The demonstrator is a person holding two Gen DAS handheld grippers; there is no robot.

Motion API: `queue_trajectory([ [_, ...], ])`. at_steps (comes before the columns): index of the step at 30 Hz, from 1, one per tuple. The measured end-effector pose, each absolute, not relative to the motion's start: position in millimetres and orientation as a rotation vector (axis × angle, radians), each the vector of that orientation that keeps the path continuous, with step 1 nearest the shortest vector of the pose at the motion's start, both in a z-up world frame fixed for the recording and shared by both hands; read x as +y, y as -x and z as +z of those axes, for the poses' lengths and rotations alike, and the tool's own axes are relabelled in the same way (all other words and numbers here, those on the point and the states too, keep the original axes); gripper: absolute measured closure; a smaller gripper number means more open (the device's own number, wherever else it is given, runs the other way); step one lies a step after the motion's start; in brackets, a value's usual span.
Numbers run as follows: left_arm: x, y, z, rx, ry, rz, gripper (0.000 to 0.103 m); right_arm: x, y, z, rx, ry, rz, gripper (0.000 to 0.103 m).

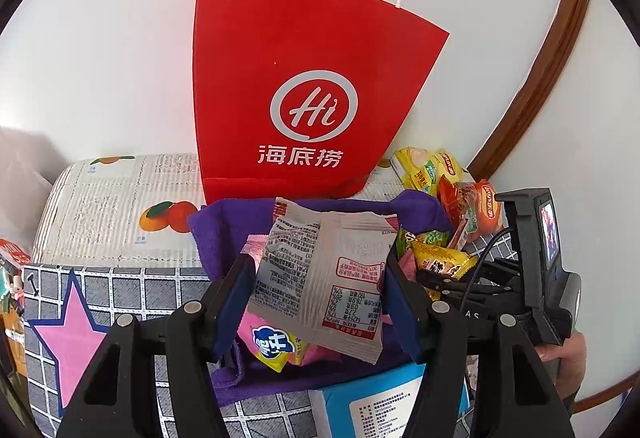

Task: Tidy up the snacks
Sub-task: 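Carry the yellow chip bag and white packet over the purple towel with both tools, then lower the yellow chip bag onto the towel and open the right tool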

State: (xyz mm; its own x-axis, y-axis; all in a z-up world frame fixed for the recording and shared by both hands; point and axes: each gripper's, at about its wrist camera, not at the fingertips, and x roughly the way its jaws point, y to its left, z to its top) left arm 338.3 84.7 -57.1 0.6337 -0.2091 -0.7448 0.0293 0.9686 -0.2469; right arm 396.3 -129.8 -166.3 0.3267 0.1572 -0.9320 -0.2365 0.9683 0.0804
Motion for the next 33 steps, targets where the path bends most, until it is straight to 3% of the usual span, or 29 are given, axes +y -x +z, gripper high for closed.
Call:
queue_trajectory([
  [22, 74.2, -344.4, -67.6, 0.906, 0.188, -0.144, 0.042, -124.0, -389.6, -170.9, 1.216, 0.253, 0.272, 0.051],
  [33, 57.0, -351.3, -84.0, 0.970, 0.194, -0.209, 0.042, -128.4, -378.2, -134.3, 1.116, 0.232, 0.310, 0.044],
])
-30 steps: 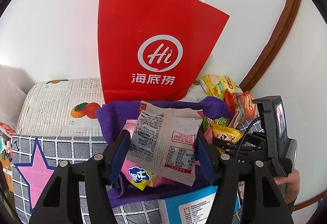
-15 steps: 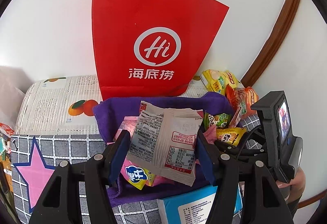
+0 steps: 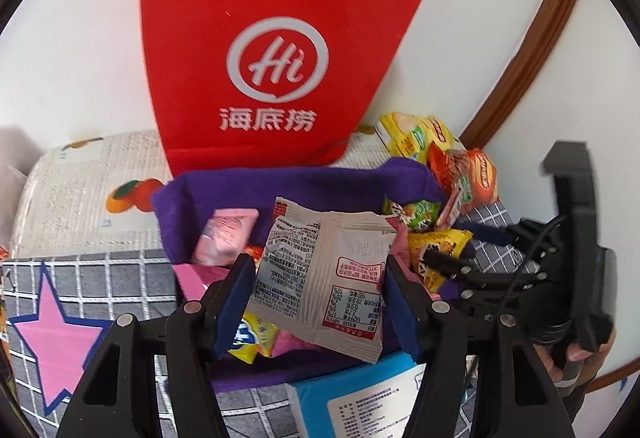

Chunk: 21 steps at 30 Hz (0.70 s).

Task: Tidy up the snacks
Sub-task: 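Lower the yellow chip bag onto the towel and open the right tool, then lower the white packet onto the towel and open the left tool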

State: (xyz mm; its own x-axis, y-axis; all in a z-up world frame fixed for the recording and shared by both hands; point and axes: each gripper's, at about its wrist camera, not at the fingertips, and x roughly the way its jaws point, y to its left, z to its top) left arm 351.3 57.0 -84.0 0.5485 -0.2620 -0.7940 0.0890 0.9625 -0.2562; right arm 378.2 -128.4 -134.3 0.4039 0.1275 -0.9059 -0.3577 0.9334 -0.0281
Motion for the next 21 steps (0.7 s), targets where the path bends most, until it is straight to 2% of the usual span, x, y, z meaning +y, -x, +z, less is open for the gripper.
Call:
queue_trajectory([
  [9, 36.4, -356.5, -103.7, 1.058, 0.213, -0.286, 0.042, -145.5, -368.7, -98.0, 1.018, 0.126, 0.322, 0.044],
  [21, 19.3, -363.1, -135.6, 1.157, 0.206, -0.269, 0.042, -172.4, -373.1, -92.7, 0.999, 0.054, 0.281, 0.044],
])
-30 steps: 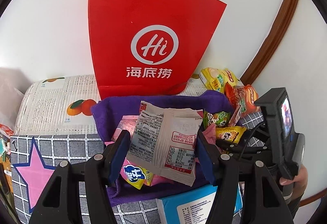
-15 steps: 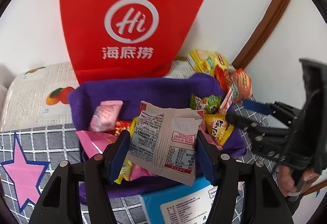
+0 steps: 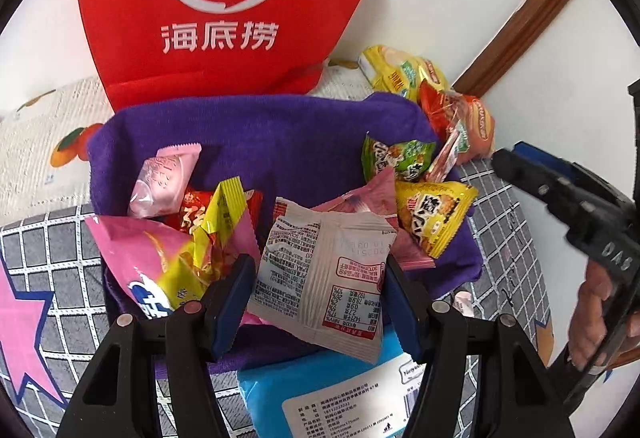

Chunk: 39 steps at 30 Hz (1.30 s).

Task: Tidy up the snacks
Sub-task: 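Lower the white packet onto the towel and open the left tool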

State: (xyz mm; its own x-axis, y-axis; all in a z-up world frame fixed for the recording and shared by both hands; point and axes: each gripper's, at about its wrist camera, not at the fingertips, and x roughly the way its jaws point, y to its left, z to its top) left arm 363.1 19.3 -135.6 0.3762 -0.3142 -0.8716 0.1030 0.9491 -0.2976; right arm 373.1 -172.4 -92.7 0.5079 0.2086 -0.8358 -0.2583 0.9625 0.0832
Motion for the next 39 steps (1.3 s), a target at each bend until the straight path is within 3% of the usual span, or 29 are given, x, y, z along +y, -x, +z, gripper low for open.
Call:
queue_trajectory([
  [19, 25.9, -371.8, -157.3, 1.256, 0.270, -0.205, 0.037, -173.1, -370.1, -91.5, 0.982, 0.067, 0.268, 0.044],
  [35, 34.8, -349.1, -97.8, 1.076, 0.199, -0.203, 0.035, -177.0, -336.4, -67.1, 0.878, 0.058, 0.192, 0.044],
  [39, 39.0, -347.1, -89.9, 1.060, 0.215, -0.226, 0.035, -192.1, -313.9, -83.7, 0.934, -0.004, 0.195, 0.045],
])
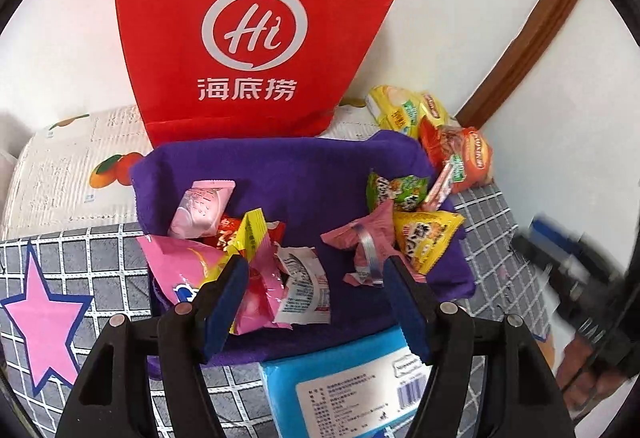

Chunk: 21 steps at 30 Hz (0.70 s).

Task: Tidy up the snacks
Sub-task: 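Lower the white packet onto the towel and open the left tool, then grasp the pink cake packet with the right tool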

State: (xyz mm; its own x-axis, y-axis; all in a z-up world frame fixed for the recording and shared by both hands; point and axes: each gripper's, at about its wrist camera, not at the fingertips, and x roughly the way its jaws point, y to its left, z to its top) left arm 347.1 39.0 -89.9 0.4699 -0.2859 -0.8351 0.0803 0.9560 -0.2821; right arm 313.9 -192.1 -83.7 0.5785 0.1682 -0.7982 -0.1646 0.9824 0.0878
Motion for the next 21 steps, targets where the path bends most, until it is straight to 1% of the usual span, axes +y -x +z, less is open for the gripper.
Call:
queue_trajectory([
  [2, 40.1, -346.1, -86.3, 1.056, 0.228, -0.241, 0.035, -203.2, -299.7, -99.0, 0.981, -0.051, 0.161, 0.047],
  [6, 39.5, -341.5, -80.0, 1.040, 0.241, -0.259, 0.035, -224.1, -268.4, -135.7, 1.062, -0.135, 0.083, 0.047],
  [11, 33.6, -333.9, -70.4, 1.026, 0.241, -0.310, 0.035, -234.6, -252.1, -172.4, 1.139, -0.240, 0.048, 0.047],
  [21, 44.3, -325.1, -55.0, 0.988, 0.273, -0.335, 0.035, -228.2, -256.8, -210.0, 1.201, -0.322, 0.025, 0.047],
])
